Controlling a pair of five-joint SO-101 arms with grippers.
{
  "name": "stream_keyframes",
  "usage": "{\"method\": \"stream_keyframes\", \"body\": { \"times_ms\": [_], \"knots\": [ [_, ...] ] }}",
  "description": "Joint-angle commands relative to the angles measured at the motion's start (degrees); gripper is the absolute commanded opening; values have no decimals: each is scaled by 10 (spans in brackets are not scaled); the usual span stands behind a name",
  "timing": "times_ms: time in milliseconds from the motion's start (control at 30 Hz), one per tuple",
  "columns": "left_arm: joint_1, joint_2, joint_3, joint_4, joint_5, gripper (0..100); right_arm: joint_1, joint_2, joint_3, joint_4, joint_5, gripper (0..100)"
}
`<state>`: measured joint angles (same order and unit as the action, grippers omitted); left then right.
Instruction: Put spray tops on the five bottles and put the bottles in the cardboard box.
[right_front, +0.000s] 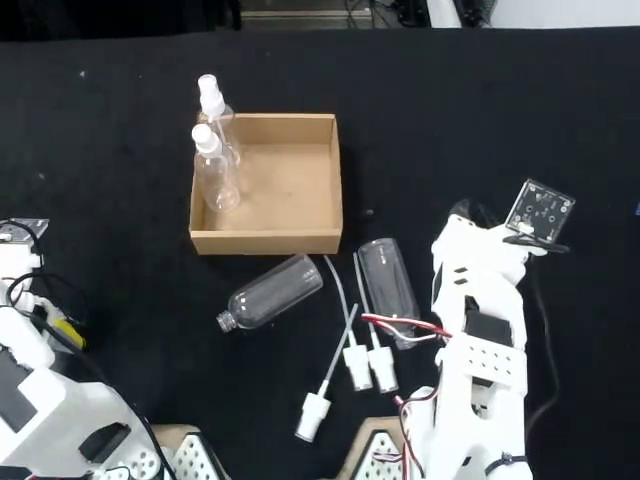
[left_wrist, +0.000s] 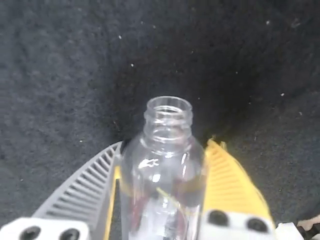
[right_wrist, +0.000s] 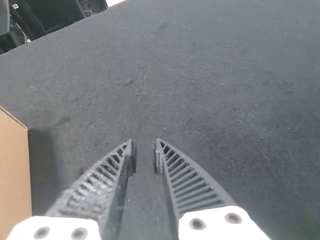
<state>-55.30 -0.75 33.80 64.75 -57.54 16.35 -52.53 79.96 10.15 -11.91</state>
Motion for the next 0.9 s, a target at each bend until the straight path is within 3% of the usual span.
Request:
{"method": "stream_keyframes", "body": {
  "times_ms": [0, 133, 300, 433, 700, 867],
  "knots": [
    [11, -4, -29, 3, 0, 23, -9, -14, -27, -14, 4, 47],
    [13, -13, -51, 36, 1, 62, -9, -14, -27, -14, 4, 47],
    [15, -79, -124, 139, 17, 61, -9, -14, -27, -14, 4, 47],
    [33, -149, -139, 148, 58, 61, -9, -14, -27, -14, 4, 47],
    [156, -256, -73, 82, 345, 61, -6, -15, -41, -4, 14, 47],
    [183, -326, 31, -39, 461, 61, -11, -15, -140, 140, 87, 47]
  ]
}}
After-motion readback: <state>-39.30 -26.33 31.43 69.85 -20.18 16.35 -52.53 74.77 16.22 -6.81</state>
